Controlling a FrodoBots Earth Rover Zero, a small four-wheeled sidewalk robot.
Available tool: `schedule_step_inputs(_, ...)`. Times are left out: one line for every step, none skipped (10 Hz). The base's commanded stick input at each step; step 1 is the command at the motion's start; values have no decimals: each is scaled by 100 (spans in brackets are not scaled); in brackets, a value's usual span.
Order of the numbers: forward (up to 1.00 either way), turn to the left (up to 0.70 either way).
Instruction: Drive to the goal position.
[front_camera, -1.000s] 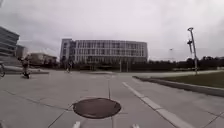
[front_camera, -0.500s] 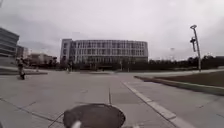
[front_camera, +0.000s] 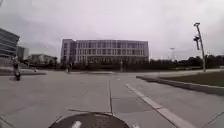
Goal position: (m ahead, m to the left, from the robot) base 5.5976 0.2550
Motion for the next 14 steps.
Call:
schedule_step_inputs(70, 0)
schedule_step_inputs(70, 0)
schedule_step_inputs(70, 0)
schedule_step_inputs(70, 0)
schedule_step_inputs(70, 0)
schedule_step_inputs(70, 0)
schedule_step_inputs(70, 0)
schedule_step_inputs(70, 0)
schedule_step_inputs(70, 0)
schedule_step_inputs(70, 0)
schedule_step_inputs(70, -5)
schedule_step_inputs(70, -19)
schedule_step_inputs(70, -21)
schedule_step_inputs(70, -6)
